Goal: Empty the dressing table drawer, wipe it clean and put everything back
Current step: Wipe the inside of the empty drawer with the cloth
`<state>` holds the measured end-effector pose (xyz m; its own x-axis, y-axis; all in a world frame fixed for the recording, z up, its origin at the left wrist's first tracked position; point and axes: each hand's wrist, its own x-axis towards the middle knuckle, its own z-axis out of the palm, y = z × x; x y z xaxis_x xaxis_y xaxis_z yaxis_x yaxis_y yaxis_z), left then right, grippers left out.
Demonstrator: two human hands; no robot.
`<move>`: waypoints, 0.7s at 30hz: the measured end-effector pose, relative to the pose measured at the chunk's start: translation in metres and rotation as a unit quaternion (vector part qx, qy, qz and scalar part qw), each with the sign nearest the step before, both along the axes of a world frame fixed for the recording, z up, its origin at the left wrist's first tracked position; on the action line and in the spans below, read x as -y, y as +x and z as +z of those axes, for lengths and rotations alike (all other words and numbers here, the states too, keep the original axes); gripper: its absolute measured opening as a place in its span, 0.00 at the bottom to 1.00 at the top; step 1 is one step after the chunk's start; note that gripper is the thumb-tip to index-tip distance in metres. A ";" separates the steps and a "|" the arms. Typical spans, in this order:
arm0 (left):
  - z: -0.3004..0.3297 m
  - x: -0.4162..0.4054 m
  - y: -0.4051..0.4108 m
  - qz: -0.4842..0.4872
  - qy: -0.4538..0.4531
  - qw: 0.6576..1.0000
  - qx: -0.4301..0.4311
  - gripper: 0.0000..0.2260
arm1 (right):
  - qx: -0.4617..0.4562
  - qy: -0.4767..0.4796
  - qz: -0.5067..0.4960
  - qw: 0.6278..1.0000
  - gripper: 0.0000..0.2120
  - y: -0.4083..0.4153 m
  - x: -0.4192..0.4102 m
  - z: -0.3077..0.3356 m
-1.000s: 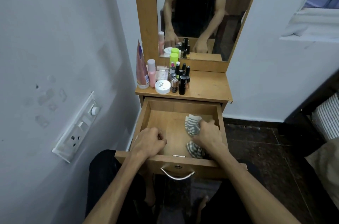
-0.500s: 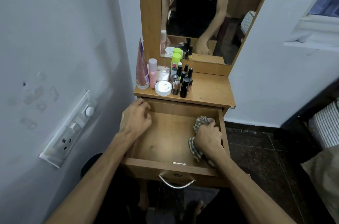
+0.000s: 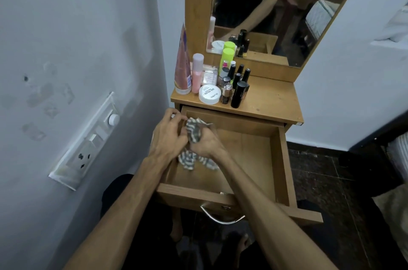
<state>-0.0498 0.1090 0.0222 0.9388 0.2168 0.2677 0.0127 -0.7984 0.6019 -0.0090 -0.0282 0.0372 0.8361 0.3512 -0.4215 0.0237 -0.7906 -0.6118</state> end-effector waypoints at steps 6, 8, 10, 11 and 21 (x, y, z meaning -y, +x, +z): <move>0.000 0.000 0.002 0.008 0.027 0.999 0.018 0.12 | -0.065 -0.049 0.052 0.995 0.28 0.000 -0.020 0.000; -0.002 0.002 0.004 0.016 0.041 0.999 0.017 0.11 | -0.059 -0.067 0.070 0.994 0.30 -0.021 -0.012 0.010; -0.001 0.005 0.004 0.019 0.051 0.998 0.016 0.12 | -0.042 -0.100 0.110 0.988 0.36 -0.042 -0.007 0.008; -0.001 0.006 0.003 0.018 0.055 0.998 0.015 0.12 | -0.031 -0.101 0.122 0.987 0.37 -0.051 -0.005 0.007; 0.004 0.004 -0.004 0.005 0.075 0.997 0.001 0.14 | 0.038 -0.240 0.103 0.964 0.28 -0.060 0.081 0.020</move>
<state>-0.0535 0.1054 0.0261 0.9364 0.1829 0.2995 0.0199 -0.8798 0.4749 -0.0686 -0.1090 0.0572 0.8045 0.2924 -0.5170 0.2408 -0.9563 -0.1660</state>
